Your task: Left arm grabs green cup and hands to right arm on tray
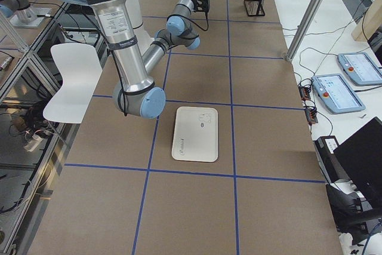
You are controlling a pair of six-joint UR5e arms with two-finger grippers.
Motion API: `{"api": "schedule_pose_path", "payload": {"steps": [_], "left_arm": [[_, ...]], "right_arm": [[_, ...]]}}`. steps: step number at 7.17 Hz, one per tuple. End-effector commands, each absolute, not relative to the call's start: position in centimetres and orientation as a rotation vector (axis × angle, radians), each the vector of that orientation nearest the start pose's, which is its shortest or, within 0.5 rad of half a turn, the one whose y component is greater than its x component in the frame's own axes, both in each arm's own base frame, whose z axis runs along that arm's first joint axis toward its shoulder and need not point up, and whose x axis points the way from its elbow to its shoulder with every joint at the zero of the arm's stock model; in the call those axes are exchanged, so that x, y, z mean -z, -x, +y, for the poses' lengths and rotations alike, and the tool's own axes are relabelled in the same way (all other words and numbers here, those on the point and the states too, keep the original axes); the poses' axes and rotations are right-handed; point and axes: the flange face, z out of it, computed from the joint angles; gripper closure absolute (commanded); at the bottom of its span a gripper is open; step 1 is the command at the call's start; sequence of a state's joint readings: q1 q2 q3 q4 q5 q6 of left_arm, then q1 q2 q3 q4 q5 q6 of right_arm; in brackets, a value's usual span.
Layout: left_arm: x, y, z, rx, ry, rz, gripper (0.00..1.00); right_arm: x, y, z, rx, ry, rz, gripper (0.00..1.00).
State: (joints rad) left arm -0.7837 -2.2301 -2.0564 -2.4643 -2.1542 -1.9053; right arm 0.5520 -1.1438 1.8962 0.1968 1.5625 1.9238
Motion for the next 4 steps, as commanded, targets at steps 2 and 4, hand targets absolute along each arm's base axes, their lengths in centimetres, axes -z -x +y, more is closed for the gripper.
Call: {"api": "schedule_pose_path", "payload": {"steps": [2,4], "left_arm": [[-1.6,-26.0,-38.2,0.151,-0.11,1.947,0.0],[-2.3,-26.2,-39.8,0.177,-0.132,1.921,0.0]], "right_arm": [[-14.3,29.4,-33.9,-0.318,-0.25,-2.547,1.0],[-14.6,28.3,-34.3,-0.321,-0.273,-2.55,1.0]]}}
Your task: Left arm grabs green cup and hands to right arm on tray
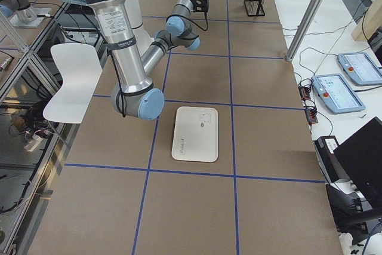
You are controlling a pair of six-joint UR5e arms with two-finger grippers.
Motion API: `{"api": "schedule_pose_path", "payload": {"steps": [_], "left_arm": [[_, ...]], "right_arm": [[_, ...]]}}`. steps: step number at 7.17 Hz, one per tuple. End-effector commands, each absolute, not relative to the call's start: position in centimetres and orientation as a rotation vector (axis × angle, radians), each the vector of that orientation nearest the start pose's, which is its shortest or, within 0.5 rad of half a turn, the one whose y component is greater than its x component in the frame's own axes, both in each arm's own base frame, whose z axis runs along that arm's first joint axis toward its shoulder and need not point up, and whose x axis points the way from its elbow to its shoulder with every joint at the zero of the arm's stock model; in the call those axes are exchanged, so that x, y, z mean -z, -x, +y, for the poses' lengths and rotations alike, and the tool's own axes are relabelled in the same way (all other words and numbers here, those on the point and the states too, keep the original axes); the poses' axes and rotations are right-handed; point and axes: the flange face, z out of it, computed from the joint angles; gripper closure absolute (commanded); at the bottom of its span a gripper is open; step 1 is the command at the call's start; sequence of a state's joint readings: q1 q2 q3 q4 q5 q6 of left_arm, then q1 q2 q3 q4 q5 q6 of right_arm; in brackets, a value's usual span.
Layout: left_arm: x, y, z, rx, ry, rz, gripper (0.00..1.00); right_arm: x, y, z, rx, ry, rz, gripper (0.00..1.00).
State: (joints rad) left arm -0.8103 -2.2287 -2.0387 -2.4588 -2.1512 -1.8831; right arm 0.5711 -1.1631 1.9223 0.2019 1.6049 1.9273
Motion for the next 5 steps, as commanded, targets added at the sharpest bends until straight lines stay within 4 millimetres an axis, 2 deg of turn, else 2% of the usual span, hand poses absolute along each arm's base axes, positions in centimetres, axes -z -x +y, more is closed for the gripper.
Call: {"api": "schedule_pose_path", "payload": {"steps": [1,3,4,5], "left_arm": [[-2.6,-26.1,-40.6,0.193,-0.139,1.91,0.0],[-3.0,-25.8,-41.4,0.213,-0.146,1.899,0.0],[-3.1,-25.8,-41.4,0.214,-0.146,1.898,0.0],[-4.0,-26.2,-42.0,0.229,-0.141,1.879,0.0]], "right_arm": [[-15.8,27.4,-34.7,-0.336,-0.293,-2.525,1.0],[-18.2,26.4,-36.8,-0.407,-0.334,-2.403,1.0],[-18.2,26.4,-38.7,-0.454,-0.344,-2.284,1.0],[-18.5,24.5,-41.5,-0.454,-0.341,-2.12,1.0]]}}
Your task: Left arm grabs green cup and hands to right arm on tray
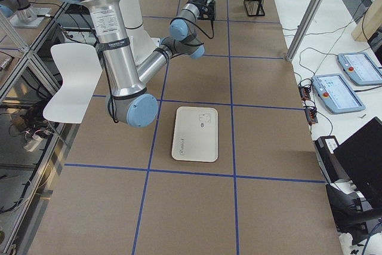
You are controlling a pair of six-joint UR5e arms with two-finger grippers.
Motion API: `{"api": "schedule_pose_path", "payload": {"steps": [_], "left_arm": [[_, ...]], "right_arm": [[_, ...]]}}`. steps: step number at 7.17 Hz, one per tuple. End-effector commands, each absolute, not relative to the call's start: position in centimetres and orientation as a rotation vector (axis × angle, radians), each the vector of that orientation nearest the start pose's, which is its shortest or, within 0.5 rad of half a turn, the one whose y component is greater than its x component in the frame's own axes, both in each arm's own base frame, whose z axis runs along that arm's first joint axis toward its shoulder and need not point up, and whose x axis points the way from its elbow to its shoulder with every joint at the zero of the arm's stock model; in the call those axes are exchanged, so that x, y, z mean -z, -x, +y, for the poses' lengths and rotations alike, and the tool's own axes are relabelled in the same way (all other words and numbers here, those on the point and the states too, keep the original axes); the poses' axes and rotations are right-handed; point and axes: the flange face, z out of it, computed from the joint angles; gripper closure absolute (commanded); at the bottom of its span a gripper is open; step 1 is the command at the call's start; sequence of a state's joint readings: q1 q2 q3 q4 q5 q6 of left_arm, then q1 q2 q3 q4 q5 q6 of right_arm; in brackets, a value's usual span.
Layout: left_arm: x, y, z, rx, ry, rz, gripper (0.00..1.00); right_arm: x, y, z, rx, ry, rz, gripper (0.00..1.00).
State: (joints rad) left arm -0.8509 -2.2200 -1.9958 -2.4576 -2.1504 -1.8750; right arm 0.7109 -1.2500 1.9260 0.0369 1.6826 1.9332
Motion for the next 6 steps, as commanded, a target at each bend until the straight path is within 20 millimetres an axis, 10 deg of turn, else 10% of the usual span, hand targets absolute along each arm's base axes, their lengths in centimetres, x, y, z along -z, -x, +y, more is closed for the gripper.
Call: {"api": "schedule_pose_path", "payload": {"steps": [1,6], "left_arm": [[-5.7,-26.8,-42.7,0.217,-0.171,1.841,0.0],[-18.9,-24.7,-48.8,0.239,-0.309,1.4,0.0]], "right_arm": [[-19.0,21.9,-44.1,-0.453,-0.32,-1.981,1.0],[-25.1,15.6,-52.0,-0.407,-0.299,-1.328,1.0]]}}
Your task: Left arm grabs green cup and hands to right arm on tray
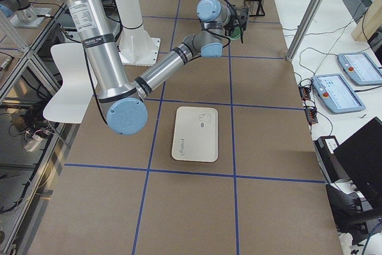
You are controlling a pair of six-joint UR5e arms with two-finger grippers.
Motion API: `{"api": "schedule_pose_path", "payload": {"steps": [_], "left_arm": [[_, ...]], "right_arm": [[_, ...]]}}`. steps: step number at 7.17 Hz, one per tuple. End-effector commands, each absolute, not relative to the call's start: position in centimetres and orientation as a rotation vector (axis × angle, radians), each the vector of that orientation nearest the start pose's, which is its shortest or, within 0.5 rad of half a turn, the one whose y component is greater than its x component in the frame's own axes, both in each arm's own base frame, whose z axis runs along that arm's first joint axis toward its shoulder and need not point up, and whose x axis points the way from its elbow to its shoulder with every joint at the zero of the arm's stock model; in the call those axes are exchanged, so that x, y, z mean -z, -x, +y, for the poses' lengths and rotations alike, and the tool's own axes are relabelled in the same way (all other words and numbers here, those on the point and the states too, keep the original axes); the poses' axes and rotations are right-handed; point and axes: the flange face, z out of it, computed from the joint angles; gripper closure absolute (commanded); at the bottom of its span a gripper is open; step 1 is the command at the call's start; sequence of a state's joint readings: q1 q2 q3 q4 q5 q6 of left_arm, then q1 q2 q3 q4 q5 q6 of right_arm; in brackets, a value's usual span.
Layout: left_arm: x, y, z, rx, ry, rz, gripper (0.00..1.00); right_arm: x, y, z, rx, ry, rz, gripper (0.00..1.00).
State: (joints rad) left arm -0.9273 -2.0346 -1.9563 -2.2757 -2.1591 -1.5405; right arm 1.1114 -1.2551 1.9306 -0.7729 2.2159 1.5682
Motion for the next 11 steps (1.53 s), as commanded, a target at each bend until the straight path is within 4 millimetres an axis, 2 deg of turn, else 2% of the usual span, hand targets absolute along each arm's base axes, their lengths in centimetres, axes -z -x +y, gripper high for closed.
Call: {"api": "schedule_pose_path", "payload": {"steps": [1,2,3,5,6,7,8,9,10,11], "left_arm": [[-23.6,-23.2,-49.6,0.194,-0.348,1.277,0.0],[-29.0,-20.3,-50.0,0.138,-0.396,1.158,0.0],[-34.8,-16.5,-49.9,0.054,-0.434,1.025,0.0],[-41.0,-10.4,-50.7,-0.12,-0.425,0.792,0.0],[-45.0,-4.2,-49.7,-0.144,-0.452,0.703,0.0],[-49.2,0.1,-48.8,-0.208,-0.454,0.632,0.0],[-54.7,3.9,-48.7,-0.208,-0.394,0.601,0.0],[-60.4,6.2,-48.6,-0.117,-0.227,0.684,0.0],[-62.2,7.1,-48.5,-0.057,-0.144,0.861,0.0],[-63.6,7.7,-47.4,-0.049,-0.136,0.865,0.0]], "right_arm": [[-28.0,15.4,-52.3,-0.365,-0.297,-1.216,1.0],[-32.2,14.5,-51.7,-0.31,-0.313,-1.126,1.0],[-35.8,12.6,-51.2,-0.287,-0.31,-1.054,1.0],[-38.3,11.8,-50.4,-0.221,-0.265,-0.955,1.0],[-38.6,11.4,-49.8,-0.176,-0.26,-0.938,1.0],[-39.0,11.2,-49.0,-0.17,-0.243,-0.927,1.0],[-40.0,11.0,-48.1,-0.134,-0.244,-0.912,1.0],[-41.0,10.9,-47.4,-0.097,-0.241,-0.902,1.0],[-41.6,10.8,-46.7,-0.086,-0.226,-0.906,1.0],[-42.4,10.7,-45.3,-0.08,-0.209,-0.901,1.0]]}}
